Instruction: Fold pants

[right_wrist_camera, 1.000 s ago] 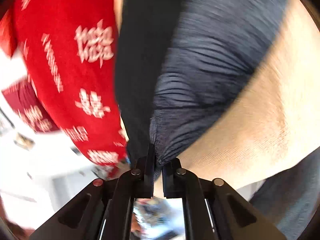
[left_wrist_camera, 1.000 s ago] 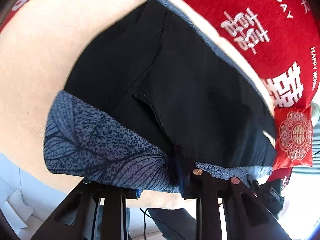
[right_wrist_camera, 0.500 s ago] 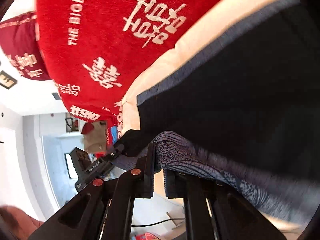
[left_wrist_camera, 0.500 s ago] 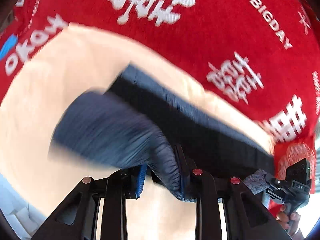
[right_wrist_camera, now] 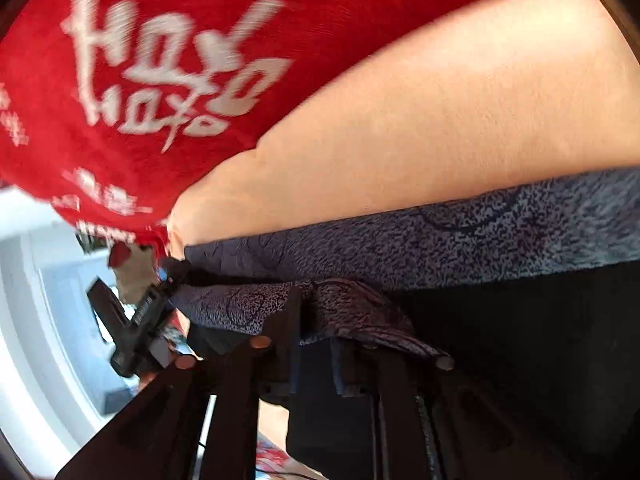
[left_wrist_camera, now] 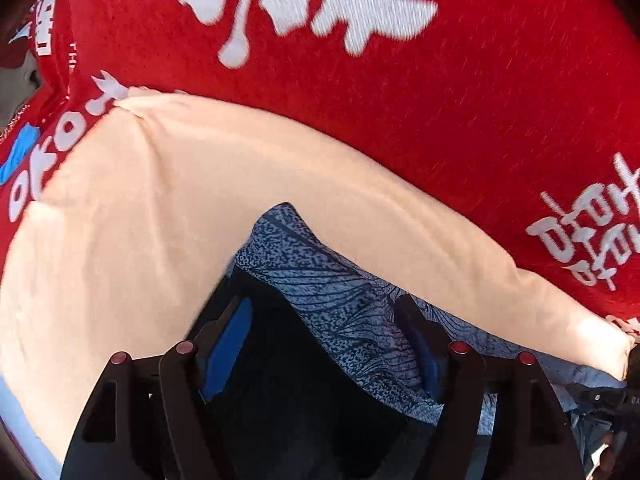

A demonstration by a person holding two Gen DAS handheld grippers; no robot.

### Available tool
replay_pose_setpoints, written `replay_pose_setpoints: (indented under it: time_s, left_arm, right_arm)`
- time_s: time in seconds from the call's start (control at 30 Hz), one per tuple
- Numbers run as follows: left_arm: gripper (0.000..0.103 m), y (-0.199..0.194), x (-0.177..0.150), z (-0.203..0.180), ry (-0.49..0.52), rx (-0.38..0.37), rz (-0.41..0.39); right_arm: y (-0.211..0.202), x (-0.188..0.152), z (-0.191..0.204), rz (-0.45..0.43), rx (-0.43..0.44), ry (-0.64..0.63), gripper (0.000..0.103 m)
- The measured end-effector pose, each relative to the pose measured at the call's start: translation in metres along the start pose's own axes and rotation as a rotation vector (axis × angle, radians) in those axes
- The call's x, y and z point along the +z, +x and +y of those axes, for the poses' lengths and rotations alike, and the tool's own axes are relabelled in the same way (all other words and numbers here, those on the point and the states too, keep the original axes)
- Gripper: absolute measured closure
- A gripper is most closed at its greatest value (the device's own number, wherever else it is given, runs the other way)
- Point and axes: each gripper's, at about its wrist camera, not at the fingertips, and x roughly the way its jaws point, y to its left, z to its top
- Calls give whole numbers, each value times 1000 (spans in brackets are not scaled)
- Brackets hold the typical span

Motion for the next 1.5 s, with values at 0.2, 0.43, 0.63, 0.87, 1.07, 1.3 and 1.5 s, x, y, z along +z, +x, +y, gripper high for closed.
replay_pose_setpoints:
  time_s: [0.2,0.43,0.63,0.87,1.07,1.3,1.5]
  left_arm:
    - [28,-47,-15,0,59,37,-36]
    - [28,5,-43,-60,205,-7,56]
    - [28,39,-15,-69,134,81,18]
    - [28,-10,-45,-82,225,41,67]
    - [28,-46,-112,-116,393,-14,134]
    - [28,-68,-186,-174,546,-170,204]
    - [28,-85,-237,-210,664,-269,222]
  right_arm:
    - [-30,-31,63,-68,-104,-248,43]
    - [32,-25,80,18,-273,-401,73]
    - [45,20,73,-79,-251,-310,73]
    - [-21,-10,63,-124,-132,-278,47]
    - [-98,-81,21,-190,-190,-207,47]
    - [-174,-213,-64,-311,-325,78,47]
    - [-186,-329,-123,-368,-412,272,47]
